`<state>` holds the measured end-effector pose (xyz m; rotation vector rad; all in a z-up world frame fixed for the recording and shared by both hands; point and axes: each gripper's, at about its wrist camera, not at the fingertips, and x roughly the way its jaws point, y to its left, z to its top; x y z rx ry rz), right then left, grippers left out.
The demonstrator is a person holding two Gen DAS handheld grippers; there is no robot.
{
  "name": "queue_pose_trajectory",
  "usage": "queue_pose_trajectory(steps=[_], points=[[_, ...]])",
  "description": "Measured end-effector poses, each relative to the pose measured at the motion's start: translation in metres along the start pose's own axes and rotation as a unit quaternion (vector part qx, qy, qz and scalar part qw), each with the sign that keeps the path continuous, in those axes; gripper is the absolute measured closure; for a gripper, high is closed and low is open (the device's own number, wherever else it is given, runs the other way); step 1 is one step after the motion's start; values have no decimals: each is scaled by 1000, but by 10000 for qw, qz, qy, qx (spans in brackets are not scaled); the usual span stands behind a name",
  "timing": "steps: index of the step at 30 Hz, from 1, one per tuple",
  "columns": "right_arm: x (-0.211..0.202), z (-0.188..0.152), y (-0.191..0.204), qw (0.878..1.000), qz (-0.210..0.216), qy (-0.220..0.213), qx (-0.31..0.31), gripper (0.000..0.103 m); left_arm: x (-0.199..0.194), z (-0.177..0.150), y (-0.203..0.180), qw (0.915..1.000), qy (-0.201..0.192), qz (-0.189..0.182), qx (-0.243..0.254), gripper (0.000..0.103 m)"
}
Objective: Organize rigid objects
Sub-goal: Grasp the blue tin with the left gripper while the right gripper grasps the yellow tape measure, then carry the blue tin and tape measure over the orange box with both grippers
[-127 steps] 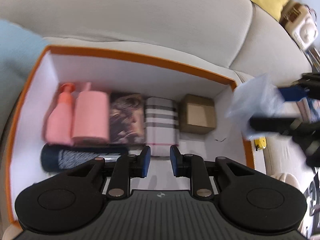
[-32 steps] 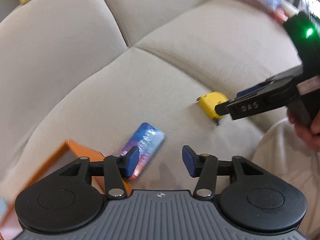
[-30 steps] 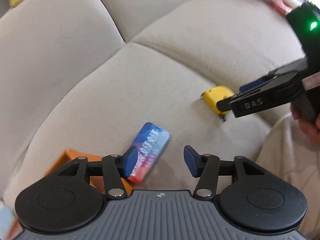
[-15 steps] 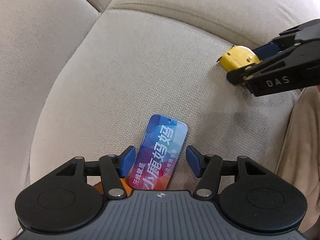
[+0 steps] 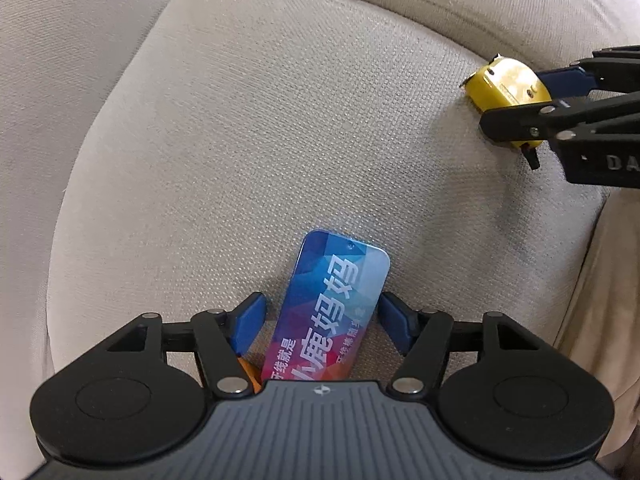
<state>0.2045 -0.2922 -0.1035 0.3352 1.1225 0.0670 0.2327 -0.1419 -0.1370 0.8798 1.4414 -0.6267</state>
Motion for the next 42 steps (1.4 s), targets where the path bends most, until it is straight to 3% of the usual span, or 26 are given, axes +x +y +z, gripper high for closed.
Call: queue_pose_trajectory(steps=[3,6,11,19,28,33,34,37,42], points=[[-6,-2,-4,9998,205,-88,-8,51,0,-2,-1,10000,9,-16,-32,32],[-8,-4,2,9996,245,-113,-101,51,-5,-8,-2,9998,-45,-94,-170,44],[8,10,0,9995,268,-120,-74,51,-14,-20,1,9979,-220,-137,-591,49],[8,1,4,9995,250,-165,-109,51,-46,-51,-3,9822,-1067,-294,-1520,51],[-18,-14,14,9978,119,-495,-414,51,-115,-106,-19,9422,-2260,-385,-2444,51],[-49,-27,30,9942,264,-695,-771,51,-161,-158,-18,9088,-2907,-488,-2954,51],[-57,-31,35,9932,350,-733,-829,51,-171,-155,-17,9043,-2961,-486,-3036,51],[-80,-37,54,9896,599,-777,-1051,51,-184,-187,-19,8895,-3031,-452,-3390,51],[-116,-50,99,9783,1227,-728,-1501,51,-181,-239,-12,8692,-2822,-241,-4052,51]])
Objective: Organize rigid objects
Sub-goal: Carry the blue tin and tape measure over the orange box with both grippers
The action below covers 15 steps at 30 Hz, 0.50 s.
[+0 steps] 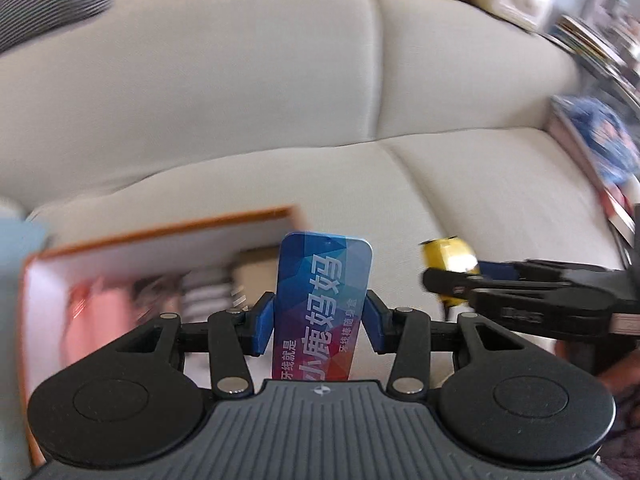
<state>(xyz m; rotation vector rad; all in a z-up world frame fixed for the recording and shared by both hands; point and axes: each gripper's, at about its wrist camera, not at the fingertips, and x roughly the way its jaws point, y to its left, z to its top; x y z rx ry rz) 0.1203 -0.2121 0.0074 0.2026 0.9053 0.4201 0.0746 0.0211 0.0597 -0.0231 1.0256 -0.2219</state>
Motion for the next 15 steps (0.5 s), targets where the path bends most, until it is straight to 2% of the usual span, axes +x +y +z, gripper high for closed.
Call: queue_pose_trajectory(steps=[2,6,9,12,15], points=[[-2,-2,22,9996,143,5,-254,51,-10,-7,22,9994,53,54,-332,51],[-5,-18,75,9931,178,25,-1156,51,-17,-27,60,9966,154,194,-784,51],[2,-26,106,9855,235,150,-1676,51,-15,-37,79,9936,208,59,-1110,51],[15,-30,129,9793,186,525,-1947,51,-13,-56,105,9879,293,-140,-1519,51],[30,-28,143,9763,54,905,-1963,51,7,-62,118,9830,417,-294,-1764,51]])
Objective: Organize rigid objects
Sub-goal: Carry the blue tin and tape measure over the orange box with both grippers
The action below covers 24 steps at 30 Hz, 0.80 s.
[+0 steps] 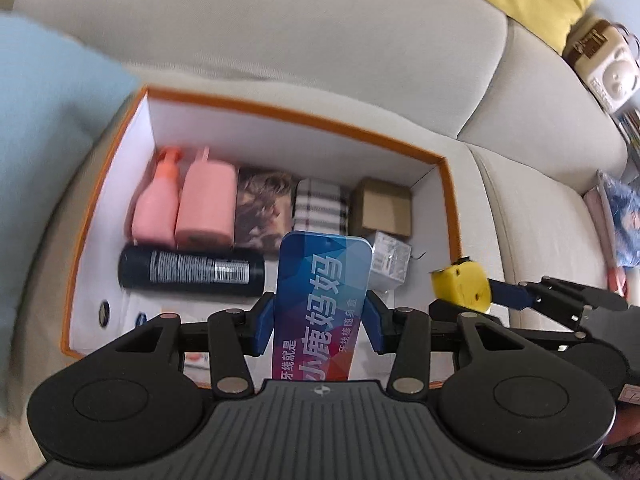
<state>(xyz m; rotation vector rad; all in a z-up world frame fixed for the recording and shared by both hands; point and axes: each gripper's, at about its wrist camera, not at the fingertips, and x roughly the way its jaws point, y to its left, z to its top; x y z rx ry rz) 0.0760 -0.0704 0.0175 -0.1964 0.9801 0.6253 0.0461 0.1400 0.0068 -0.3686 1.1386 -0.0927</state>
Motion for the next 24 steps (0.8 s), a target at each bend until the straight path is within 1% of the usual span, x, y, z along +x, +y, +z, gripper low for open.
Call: queue_pose_trajectory(steps=[1,3,6,9,11,16,23,24], points=[[4,1,2,9999,-11,105,13,51,4,-1,5,10000,28,-47,-60,51],[9,4,10,9995,-190,107,-211,51,10,-3,12,9998,78,-102,-131,51],[20,11,13,9991,-172,275,-256,51,17,-3,23,9994,160,-184,-231,51],[27,14,27,9973,-158,439,-571,51,17,-1,30,9989,250,-255,-312,51],[40,16,35,9954,-151,626,-712,51,26,0,37,9983,346,-290,-367,51],[63,19,48,9905,-144,941,-988,51,46,1,39,9971,599,-358,-306,51],[90,24,53,9858,-116,1282,-1075,52,86,5,46,9940,1032,-248,-281,51],[93,23,54,9875,-313,1293,-841,52,89,5,45,9937,1059,-221,-275,51]])
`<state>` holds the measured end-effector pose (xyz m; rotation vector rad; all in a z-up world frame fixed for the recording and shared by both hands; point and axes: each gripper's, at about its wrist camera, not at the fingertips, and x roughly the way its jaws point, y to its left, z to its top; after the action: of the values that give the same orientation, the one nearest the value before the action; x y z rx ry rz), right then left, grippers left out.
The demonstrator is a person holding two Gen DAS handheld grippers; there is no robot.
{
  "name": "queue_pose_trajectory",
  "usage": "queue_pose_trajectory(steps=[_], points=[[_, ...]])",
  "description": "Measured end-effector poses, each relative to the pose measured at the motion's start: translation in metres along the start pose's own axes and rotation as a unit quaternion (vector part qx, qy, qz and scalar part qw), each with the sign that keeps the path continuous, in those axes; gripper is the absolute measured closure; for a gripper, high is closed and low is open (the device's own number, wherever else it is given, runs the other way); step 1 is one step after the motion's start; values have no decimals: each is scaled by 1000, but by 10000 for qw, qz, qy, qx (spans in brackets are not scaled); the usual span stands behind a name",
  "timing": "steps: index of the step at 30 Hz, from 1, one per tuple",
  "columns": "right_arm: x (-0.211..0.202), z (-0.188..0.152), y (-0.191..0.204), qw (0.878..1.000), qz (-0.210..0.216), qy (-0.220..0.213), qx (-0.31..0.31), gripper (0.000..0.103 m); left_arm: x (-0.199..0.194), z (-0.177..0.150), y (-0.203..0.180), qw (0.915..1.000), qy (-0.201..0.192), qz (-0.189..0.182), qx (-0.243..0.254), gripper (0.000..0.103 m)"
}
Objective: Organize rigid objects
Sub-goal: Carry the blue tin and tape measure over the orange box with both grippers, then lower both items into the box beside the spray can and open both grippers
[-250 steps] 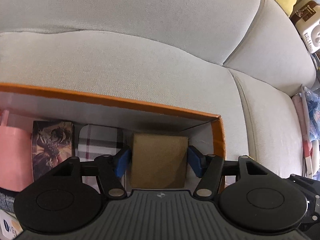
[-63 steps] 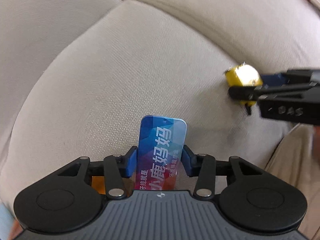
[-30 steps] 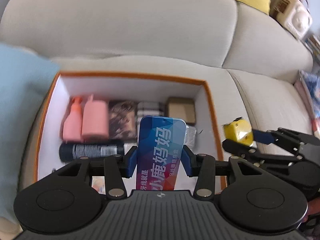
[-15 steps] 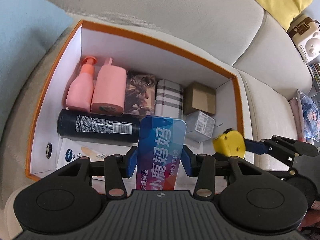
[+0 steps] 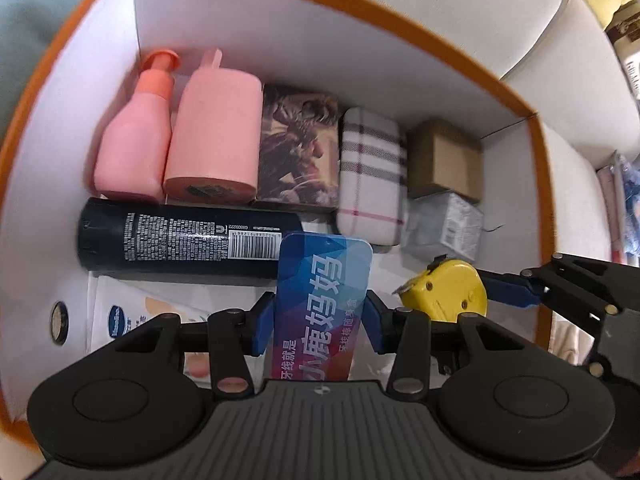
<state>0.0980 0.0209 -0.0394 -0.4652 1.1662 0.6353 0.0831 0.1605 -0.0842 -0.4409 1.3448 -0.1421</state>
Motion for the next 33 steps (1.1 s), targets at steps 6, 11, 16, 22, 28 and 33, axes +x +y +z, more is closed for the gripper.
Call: queue_pose_trajectory(steps=[6,11,16,22,28,33], points=[[18,1,2,9997,22,261,-13,52,16,2,-10,9993,235,151,258,51],[32,-1,1,9987,-55,506,-4,52,24,3,-14,9983,406,284,306,51],[40,-2,1,9978,-119,655,20,52,31,2,-17,9963,635,498,290,52],[45,-5,3,9972,-194,723,8,52,31,-3,-14,9969,608,464,172,46],[45,-7,5,9971,-254,716,7,52,25,-12,-11,9985,448,318,69,31],[46,-8,5,9970,-309,711,17,52,18,-23,-6,9997,216,72,33,23]])
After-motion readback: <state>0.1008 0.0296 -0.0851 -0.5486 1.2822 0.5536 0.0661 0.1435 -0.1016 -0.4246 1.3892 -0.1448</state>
